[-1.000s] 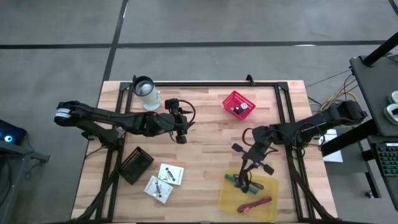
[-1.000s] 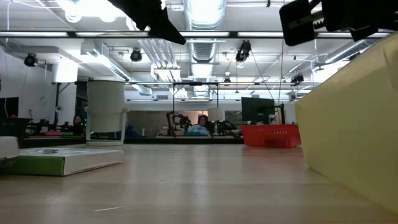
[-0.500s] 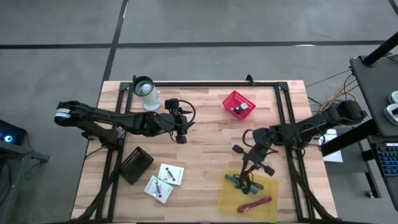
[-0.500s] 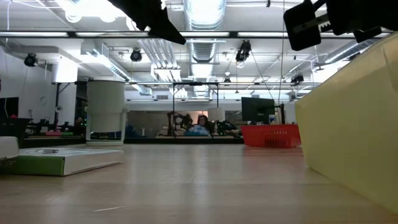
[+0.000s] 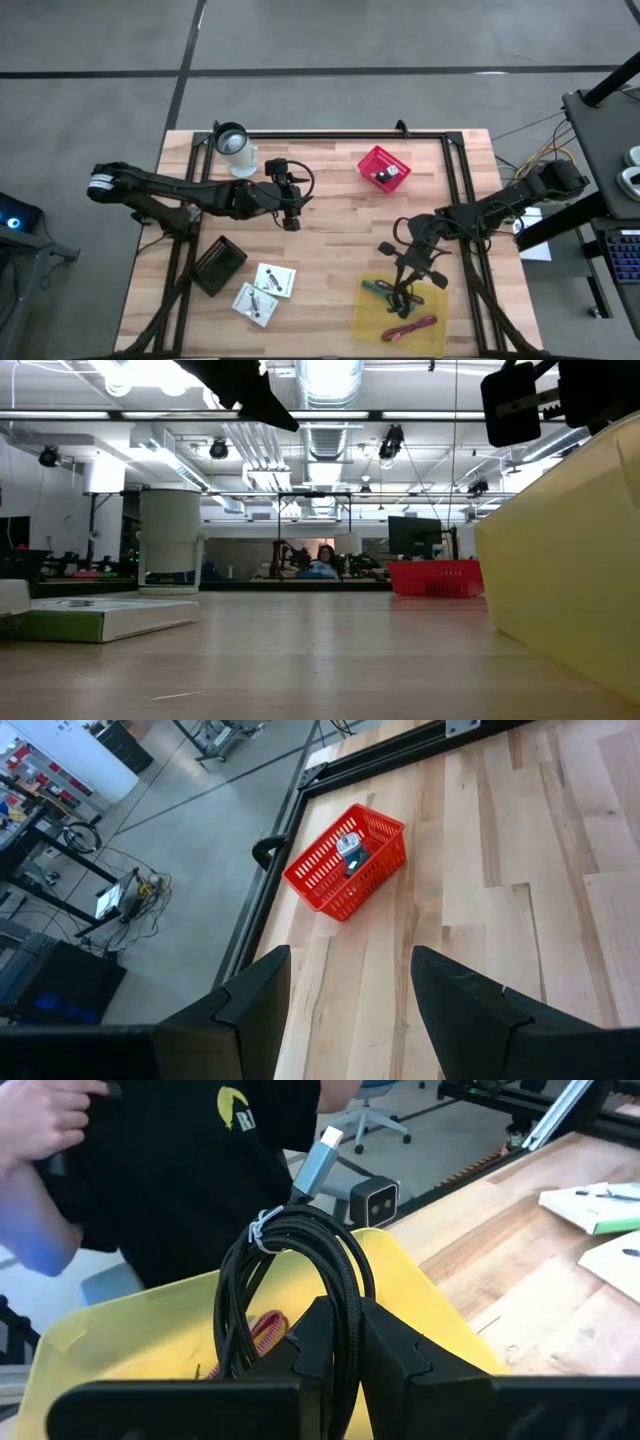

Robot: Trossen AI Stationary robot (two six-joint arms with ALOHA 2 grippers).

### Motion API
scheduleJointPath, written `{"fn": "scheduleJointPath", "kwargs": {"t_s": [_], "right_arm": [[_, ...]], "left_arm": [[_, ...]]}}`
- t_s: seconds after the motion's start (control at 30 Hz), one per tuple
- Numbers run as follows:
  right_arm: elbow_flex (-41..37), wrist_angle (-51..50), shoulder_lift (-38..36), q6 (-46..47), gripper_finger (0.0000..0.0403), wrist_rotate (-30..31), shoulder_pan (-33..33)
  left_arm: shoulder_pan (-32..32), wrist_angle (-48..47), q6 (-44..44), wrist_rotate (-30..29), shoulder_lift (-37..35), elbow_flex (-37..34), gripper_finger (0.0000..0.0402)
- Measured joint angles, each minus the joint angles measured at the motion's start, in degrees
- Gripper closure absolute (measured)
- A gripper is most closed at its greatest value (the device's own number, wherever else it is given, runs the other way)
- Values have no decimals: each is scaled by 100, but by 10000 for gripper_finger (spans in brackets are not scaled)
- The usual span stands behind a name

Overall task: Pick and place items into bin
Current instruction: Put the black charger cable into the yellow bin, then put the bottom white card reader box into the black bin

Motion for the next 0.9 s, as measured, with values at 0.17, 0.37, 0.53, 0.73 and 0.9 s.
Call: {"fn": "scheduleJointPath", "kwargs": {"t_s": [0.17, 0.37, 0.53, 0.73, 0.9], "right_arm": [[0, -1, -2, -208, 374, 0, -2], [0, 2, -2, -234, 374, 0, -2], [0, 2, -2, -340, 374, 2, -2], [37, -7, -2, -487, 348, 0, -2], [39, -10, -2, -486, 294, 1, -2]], "left_arm": [[0, 0, 0, 0, 0, 0, 210], [0, 0, 0, 0, 0, 0, 210], [0, 0, 3, 0, 2, 0, 210], [0, 0, 3, 0, 4, 0, 210], [0, 2, 3, 0, 7, 0, 210]]}}
